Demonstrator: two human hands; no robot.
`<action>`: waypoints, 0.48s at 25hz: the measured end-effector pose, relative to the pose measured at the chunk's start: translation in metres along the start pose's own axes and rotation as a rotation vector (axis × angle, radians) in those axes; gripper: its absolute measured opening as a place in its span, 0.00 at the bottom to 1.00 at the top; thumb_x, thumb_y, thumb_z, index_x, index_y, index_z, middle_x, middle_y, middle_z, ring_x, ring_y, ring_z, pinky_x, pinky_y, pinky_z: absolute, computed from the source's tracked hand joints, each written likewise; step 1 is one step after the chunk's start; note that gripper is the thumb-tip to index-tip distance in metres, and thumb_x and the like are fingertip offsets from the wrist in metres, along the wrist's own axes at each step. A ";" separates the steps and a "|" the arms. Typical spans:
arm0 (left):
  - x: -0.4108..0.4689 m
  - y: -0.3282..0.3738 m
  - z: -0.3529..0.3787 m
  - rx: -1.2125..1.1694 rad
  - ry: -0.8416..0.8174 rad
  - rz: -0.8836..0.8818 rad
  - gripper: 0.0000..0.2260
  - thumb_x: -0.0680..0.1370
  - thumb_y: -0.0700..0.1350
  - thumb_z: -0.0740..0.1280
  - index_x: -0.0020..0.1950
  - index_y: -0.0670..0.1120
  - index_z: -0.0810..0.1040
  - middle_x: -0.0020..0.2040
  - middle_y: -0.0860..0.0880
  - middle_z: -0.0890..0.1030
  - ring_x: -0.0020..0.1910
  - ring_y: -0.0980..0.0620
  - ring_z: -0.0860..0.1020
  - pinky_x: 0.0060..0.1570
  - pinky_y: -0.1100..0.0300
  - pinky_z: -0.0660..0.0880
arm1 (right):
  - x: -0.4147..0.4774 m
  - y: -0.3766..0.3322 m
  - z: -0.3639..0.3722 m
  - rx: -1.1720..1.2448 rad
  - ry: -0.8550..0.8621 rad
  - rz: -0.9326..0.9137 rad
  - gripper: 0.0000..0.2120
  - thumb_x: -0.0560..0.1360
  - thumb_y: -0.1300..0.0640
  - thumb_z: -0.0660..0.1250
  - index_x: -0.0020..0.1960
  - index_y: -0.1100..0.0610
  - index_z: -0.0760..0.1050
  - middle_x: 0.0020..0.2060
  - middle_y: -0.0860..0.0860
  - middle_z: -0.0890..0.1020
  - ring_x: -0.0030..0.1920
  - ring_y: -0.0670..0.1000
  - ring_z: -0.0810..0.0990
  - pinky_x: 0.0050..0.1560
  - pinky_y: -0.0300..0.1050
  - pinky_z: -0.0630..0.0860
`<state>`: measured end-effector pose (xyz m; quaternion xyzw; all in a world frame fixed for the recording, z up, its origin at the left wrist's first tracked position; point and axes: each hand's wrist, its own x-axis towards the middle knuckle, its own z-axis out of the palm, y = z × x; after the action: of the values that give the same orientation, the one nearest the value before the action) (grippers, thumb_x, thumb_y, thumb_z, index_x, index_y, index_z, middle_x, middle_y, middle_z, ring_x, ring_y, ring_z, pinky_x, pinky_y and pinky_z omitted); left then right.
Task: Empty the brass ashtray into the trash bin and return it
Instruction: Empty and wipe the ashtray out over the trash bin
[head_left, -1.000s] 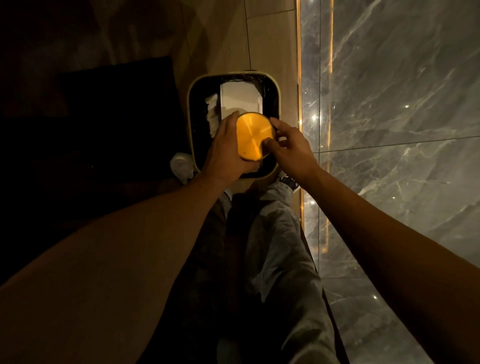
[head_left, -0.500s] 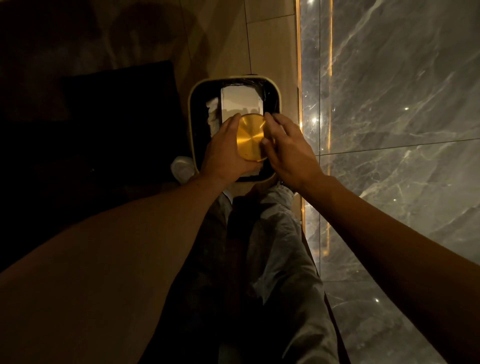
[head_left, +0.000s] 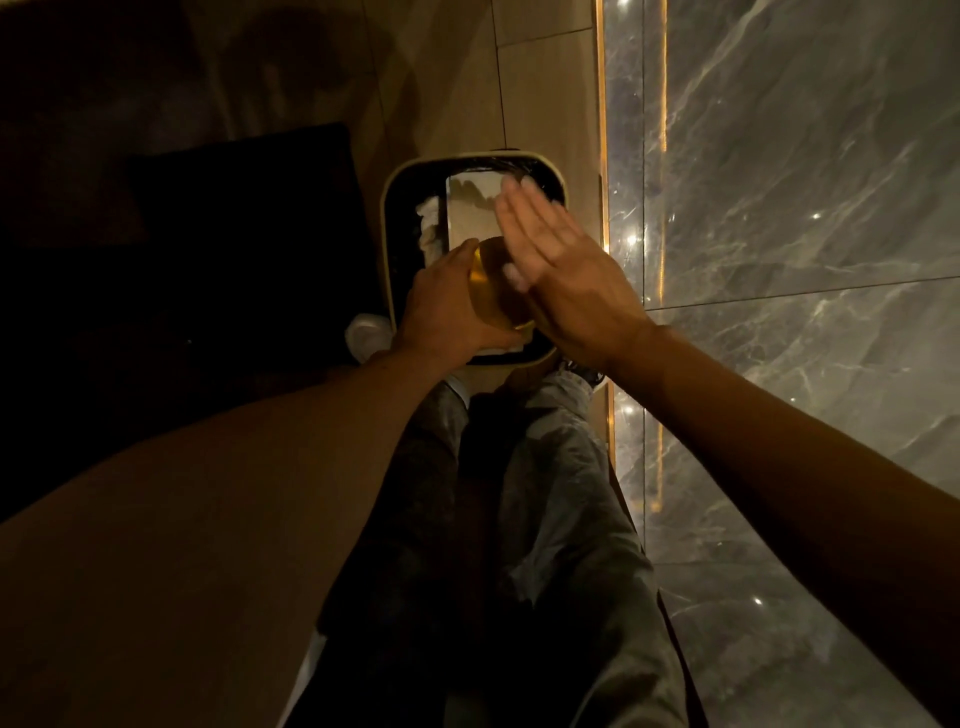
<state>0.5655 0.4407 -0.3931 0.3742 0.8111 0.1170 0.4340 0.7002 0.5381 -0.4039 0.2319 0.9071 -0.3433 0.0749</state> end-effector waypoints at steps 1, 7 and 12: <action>0.001 0.003 -0.001 -0.016 0.010 0.011 0.38 0.58 0.54 0.82 0.64 0.45 0.74 0.60 0.47 0.81 0.60 0.48 0.79 0.53 0.65 0.68 | -0.001 0.002 0.003 0.005 0.001 0.012 0.27 0.83 0.54 0.51 0.78 0.62 0.49 0.78 0.58 0.51 0.79 0.56 0.48 0.78 0.50 0.47; 0.002 0.003 -0.002 -0.009 -0.009 0.004 0.37 0.57 0.56 0.82 0.62 0.47 0.75 0.56 0.48 0.83 0.56 0.49 0.80 0.54 0.61 0.74 | -0.006 0.005 0.008 0.041 0.009 0.001 0.27 0.83 0.55 0.53 0.78 0.61 0.49 0.78 0.57 0.50 0.78 0.53 0.46 0.78 0.44 0.42; 0.007 0.004 -0.003 0.029 -0.047 0.016 0.39 0.58 0.56 0.82 0.65 0.47 0.74 0.58 0.47 0.82 0.59 0.47 0.80 0.58 0.59 0.75 | -0.010 0.001 0.015 0.053 -0.179 -0.081 0.27 0.82 0.53 0.52 0.78 0.62 0.52 0.77 0.62 0.57 0.78 0.61 0.53 0.77 0.58 0.55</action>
<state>0.5626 0.4487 -0.3929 0.3895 0.7994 0.1000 0.4464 0.7086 0.5254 -0.4127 0.1652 0.8961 -0.3891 0.1355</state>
